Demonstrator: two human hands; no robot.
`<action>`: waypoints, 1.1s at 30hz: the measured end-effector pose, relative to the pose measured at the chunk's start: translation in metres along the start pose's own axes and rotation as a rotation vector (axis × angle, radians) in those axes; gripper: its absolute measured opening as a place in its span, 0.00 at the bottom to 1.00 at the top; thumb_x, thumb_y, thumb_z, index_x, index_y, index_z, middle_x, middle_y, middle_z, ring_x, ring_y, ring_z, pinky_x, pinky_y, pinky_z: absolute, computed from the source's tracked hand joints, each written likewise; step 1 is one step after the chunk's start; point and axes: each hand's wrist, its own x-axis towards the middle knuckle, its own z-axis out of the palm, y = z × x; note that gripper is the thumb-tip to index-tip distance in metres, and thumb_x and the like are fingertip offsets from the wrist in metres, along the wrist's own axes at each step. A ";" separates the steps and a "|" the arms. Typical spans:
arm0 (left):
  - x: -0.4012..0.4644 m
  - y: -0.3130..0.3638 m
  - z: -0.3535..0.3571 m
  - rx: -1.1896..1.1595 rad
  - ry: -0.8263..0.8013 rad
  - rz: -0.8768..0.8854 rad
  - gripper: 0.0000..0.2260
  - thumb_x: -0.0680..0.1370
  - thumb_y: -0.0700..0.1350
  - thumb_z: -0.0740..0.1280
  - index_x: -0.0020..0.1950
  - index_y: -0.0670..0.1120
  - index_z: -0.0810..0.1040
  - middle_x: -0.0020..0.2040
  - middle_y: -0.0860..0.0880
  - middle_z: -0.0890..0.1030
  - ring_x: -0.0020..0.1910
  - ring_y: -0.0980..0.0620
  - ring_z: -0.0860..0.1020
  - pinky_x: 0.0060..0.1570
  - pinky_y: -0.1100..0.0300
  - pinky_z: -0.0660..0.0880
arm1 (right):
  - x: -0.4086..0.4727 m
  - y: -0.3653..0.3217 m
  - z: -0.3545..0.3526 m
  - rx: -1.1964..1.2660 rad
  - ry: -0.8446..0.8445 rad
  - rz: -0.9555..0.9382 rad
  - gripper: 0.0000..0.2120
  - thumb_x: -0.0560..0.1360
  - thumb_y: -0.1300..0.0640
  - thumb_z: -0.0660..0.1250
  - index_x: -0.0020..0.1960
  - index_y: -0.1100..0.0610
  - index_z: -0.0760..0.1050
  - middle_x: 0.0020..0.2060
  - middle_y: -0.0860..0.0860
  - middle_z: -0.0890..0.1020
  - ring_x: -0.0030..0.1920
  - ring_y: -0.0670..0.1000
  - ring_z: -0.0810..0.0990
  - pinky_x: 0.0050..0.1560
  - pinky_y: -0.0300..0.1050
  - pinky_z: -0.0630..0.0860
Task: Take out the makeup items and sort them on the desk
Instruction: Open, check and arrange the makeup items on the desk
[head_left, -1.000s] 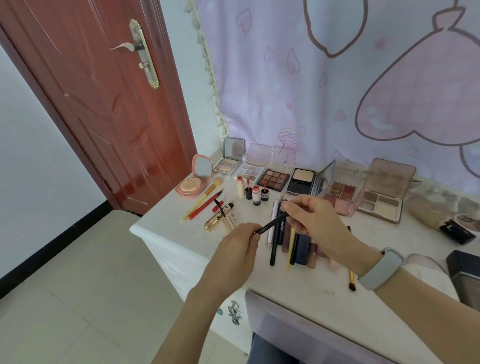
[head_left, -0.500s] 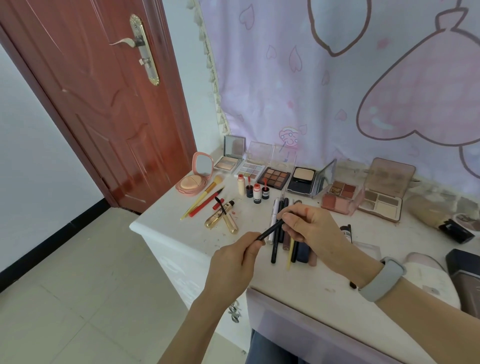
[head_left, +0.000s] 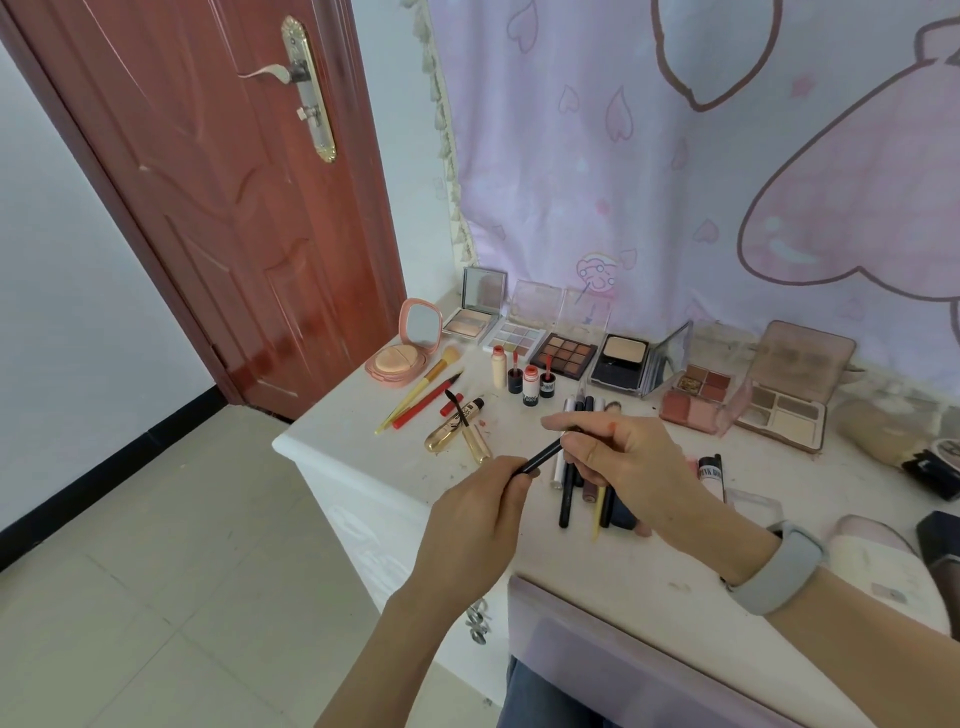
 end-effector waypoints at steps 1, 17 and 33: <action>-0.001 0.001 -0.001 -0.024 0.008 -0.001 0.11 0.81 0.47 0.55 0.57 0.49 0.75 0.34 0.60 0.70 0.32 0.60 0.71 0.34 0.70 0.65 | 0.001 -0.001 0.001 -0.008 -0.006 -0.025 0.13 0.77 0.64 0.61 0.53 0.50 0.79 0.28 0.42 0.76 0.27 0.41 0.71 0.31 0.33 0.70; -0.004 -0.012 -0.008 -0.038 0.133 0.028 0.13 0.79 0.51 0.57 0.54 0.47 0.79 0.30 0.50 0.76 0.28 0.49 0.72 0.30 0.60 0.68 | 0.003 0.001 0.016 -0.081 -0.106 -0.110 0.15 0.77 0.65 0.61 0.48 0.46 0.78 0.27 0.39 0.75 0.28 0.37 0.72 0.30 0.27 0.68; 0.003 -0.021 -0.012 -0.156 -0.054 -0.199 0.13 0.78 0.46 0.59 0.63 0.52 0.69 0.34 0.53 0.74 0.30 0.64 0.71 0.31 0.73 0.65 | 0.016 -0.001 -0.003 -0.011 0.046 -0.053 0.11 0.77 0.64 0.60 0.47 0.53 0.80 0.24 0.43 0.72 0.27 0.45 0.67 0.30 0.35 0.66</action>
